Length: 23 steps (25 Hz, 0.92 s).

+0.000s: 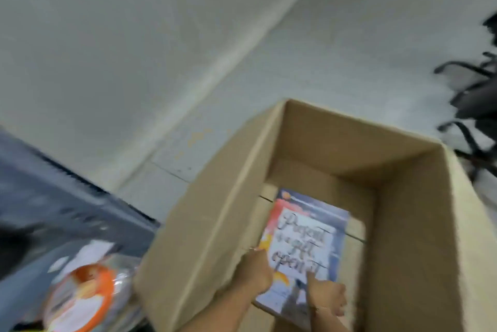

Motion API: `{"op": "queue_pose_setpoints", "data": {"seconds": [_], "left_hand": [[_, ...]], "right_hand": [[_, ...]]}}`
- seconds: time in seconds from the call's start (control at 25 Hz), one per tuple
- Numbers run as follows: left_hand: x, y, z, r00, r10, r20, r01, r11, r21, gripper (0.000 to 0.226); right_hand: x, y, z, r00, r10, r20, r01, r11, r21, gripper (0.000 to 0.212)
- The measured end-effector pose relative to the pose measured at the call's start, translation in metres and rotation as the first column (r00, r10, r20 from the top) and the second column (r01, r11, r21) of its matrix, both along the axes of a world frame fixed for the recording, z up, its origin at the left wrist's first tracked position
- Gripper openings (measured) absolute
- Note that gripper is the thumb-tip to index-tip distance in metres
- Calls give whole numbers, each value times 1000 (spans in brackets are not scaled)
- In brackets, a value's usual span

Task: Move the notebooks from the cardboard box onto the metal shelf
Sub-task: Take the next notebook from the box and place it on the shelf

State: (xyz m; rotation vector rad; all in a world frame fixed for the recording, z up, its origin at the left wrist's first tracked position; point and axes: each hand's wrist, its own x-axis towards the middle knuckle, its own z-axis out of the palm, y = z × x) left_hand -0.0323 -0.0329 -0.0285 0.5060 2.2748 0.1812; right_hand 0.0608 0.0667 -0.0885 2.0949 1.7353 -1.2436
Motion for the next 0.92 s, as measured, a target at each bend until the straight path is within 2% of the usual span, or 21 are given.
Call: {"op": "queue_pose_setpoints", "data": {"seconds": [0.08, 0.16, 0.32, 0.48, 0.6, 0.72, 0.8, 0.84, 0.92], "left_hand": [[11, 2, -61, 994, 106, -30, -108, 990, -92, 43], [20, 6, -88, 976, 205, -71, -213, 969, -127, 43], [27, 20, -85, 959, 203, -199, -238, 956, -172, 27], [24, 21, -64, 956, 178, -232, -218, 963, -160, 23], [21, 12, -19, 944, 176, -279, -196, 980, -44, 23], [20, -5, 44, 896, 230, -379, -167, 967, 191, 23], [29, -33, 103, 782, 274, -559, -48, 922, 385, 31], [32, -54, 141, 656, 368, -659, 12, 868, 497, 38], [45, -99, 211, 373, 576, -727, 152, 735, 661, 37]], "right_hand": [[20, 5, -35, 997, -23, 75, 30, 996, -85, 58], [29, 6, -52, 994, -84, 68, 88, 995, -57, 43], [32, 7, -48, 991, -132, 27, 132, 991, 13, 32], [32, 7, -28, 977, -205, -56, 211, 966, 152, 32], [28, 2, 16, 945, -214, -247, 261, 949, 177, 28], [22, -5, 69, 878, -174, -446, 308, 918, 248, 30], [16, -20, 122, 775, -46, -630, 347, 865, 363, 44], [4, -33, 157, 681, 72, -729, 368, 827, 425, 56], [-10, -63, 226, 453, 258, -853, 433, 773, 464, 67]]}}
